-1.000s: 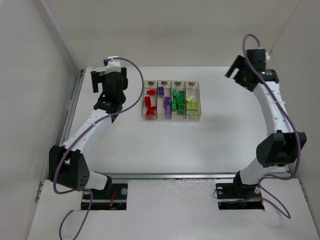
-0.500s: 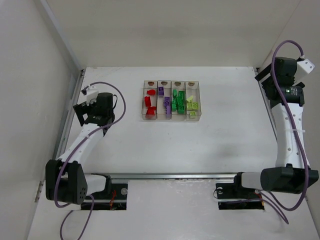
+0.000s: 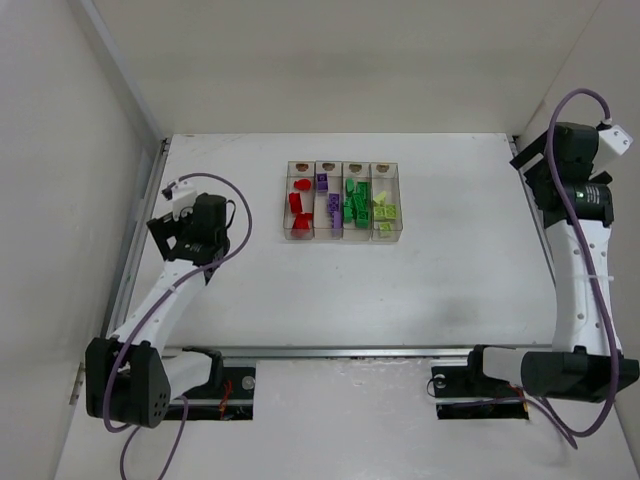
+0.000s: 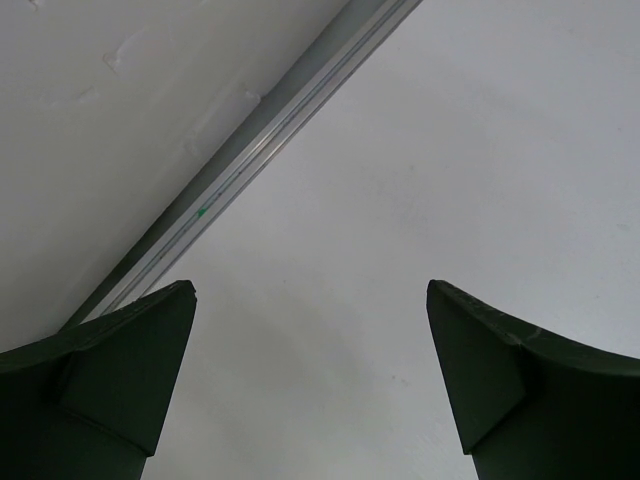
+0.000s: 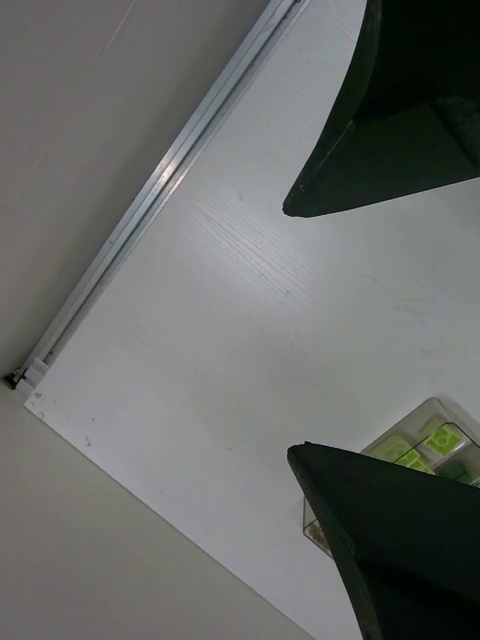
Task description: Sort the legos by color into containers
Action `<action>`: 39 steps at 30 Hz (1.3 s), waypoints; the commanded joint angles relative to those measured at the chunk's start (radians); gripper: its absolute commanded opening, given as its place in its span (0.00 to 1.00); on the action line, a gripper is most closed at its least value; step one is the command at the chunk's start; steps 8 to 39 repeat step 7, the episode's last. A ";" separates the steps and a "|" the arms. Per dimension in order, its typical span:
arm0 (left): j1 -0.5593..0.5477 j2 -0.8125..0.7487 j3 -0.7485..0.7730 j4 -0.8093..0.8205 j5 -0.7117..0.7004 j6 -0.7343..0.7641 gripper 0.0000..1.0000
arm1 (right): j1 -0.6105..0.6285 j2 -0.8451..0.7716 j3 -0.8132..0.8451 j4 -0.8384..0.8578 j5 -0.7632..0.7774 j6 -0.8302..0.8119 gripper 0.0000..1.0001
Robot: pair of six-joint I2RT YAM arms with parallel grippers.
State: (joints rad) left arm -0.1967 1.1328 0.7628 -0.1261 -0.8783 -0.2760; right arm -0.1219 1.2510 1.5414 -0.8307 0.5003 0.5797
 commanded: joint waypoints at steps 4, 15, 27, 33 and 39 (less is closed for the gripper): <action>-0.003 -0.050 -0.022 -0.015 0.007 -0.037 1.00 | 0.005 -0.091 -0.053 0.074 -0.057 -0.038 1.00; -0.003 -0.059 -0.022 -0.026 0.007 -0.037 1.00 | 0.005 -0.136 -0.096 0.142 -0.092 -0.038 1.00; -0.003 -0.059 -0.022 -0.026 0.007 -0.037 1.00 | 0.005 -0.136 -0.096 0.142 -0.092 -0.038 1.00; -0.003 -0.059 -0.022 -0.026 0.007 -0.037 1.00 | 0.005 -0.136 -0.096 0.142 -0.092 -0.038 1.00; -0.003 -0.059 -0.022 -0.026 0.007 -0.037 1.00 | 0.005 -0.136 -0.096 0.142 -0.092 -0.038 1.00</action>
